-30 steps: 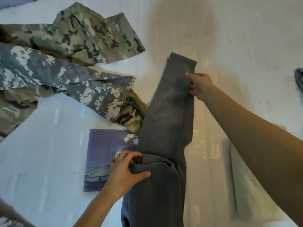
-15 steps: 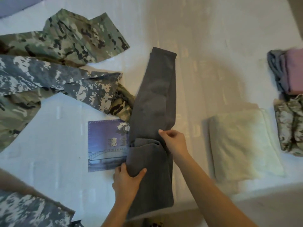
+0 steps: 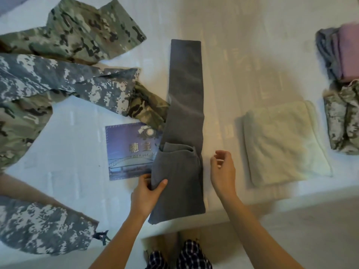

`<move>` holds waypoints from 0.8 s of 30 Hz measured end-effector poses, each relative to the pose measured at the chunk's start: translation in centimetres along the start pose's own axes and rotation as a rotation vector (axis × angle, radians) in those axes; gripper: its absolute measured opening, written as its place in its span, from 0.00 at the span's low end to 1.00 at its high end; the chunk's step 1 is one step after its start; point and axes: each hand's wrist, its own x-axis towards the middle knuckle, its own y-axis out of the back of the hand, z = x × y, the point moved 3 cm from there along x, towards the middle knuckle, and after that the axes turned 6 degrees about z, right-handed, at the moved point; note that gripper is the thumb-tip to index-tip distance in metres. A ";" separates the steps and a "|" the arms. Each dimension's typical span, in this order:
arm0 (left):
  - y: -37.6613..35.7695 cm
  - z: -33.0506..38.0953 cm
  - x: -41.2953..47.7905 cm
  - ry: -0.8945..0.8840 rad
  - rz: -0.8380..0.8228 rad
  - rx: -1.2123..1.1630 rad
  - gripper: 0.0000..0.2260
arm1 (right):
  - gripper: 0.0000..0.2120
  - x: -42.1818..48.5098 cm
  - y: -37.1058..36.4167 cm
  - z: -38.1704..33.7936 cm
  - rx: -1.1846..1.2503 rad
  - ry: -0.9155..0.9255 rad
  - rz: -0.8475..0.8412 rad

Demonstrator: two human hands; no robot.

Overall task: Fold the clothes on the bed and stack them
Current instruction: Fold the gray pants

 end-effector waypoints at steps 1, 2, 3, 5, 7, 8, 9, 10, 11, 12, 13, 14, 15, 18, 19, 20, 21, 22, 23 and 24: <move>-0.1 -0.1 -0.3 0.008 -0.026 0.041 0.24 | 0.08 -2.0 0.8 0.8 -0.043 0.125 0.023; -0.2 -0.1 -0.6 0.024 -0.067 0.047 0.24 | 0.10 -4.0 1.3 1.6 -0.113 0.310 -0.004; -0.3 0.0 -0.8 0.047 -0.114 0.007 0.23 | 0.14 -6.1 1.5 2.3 -0.220 0.522 -0.087; -0.5 0.3 -1.1 0.106 -0.205 -0.114 0.23 | 0.30 -9.8 1.0 4.1 -0.494 0.880 -0.329; -0.5 0.8 -1.7 0.183 -0.305 -0.252 0.25 | 0.41 -11.6 0.8 5.6 -0.714 1.019 -0.442; -0.4 1.0 -2.1 0.231 -0.376 -0.336 0.26 | 0.40 -11.8 0.9 5.8 -0.751 1.026 -0.409; -0.4 1.2 -2.6 0.266 -0.458 -0.395 0.27 | 0.34 -11.7 1.2 5.6 -0.723 1.023 -0.345; -0.4 1.5 -3.0 0.272 -0.525 -0.404 0.29 | 0.26 -11.6 1.6 5.2 -0.645 1.015 -0.267; -0.3 1.9 -3.5 0.257 -0.561 -0.372 0.31 | 0.20 -11.5 2.2 4.9 -0.556 1.008 -0.187; -0.2 2.1 -3.8 0.205 -0.536 -0.288 0.34 | 0.17 -11.4 2.8 4.7 -0.498 0.993 -0.136; 0.1 2.2 -3.8 0.104 -0.436 -0.170 0.37 | 0.19 -11.6 3.4 4.4 -0.475 0.961 -0.132; 0.6 2.3 -3.7 -0.065 -0.276 -0.023 0.38 | 0.24 -11.9 4.1 4.2 -0.471 0.928 -0.160; 1.3 2.8 -3.9 -0.307 -0.088 0.118 0.37 | 0.27 -12.4 4.8 4.0 -0.486 0.909 -0.194; 1.3 5.0 -5.7 -1.069 0.081 0.441 0.25 | 0.29 -13.8 7.2 4.2 -0.521 0.843 -0.359; 0.4 5.2 -6.0 -1.168 -0.058 0.508 0.22 | 0.28 -14.1 8.0 4.3 -0.529 0.814 -0.414; -0.5 5.1 -6.1 -1.164 -0.205 0.552 0.20 | 0.28 -14.2 8.8 4.3 -0.550 0.790 -0.460; -1.5 4.7 -5.9 -1.073 -0.346 0.584 0.18 | 0.27 -14.2 9.5 4.1 -0.576 0.777 -0.498; -2.3 3.9 -5.6 -0.956 -0.446 0.600 0.17 | 0.26 -13.9 10.2 3.6 -0.593 0.779 -0.537; -2.8 3.1 -5.4 -0.833 -0.515 0.584 0.17 | 0.24 -13.5 10.9 2.9 -0.602 0.778 -0.578; -3.3 2.4 -5.3 -0.701 -0.554 0.509 0.16 | 0.20 -12.6 11.5 1.8 -0.600 0.756 -0.623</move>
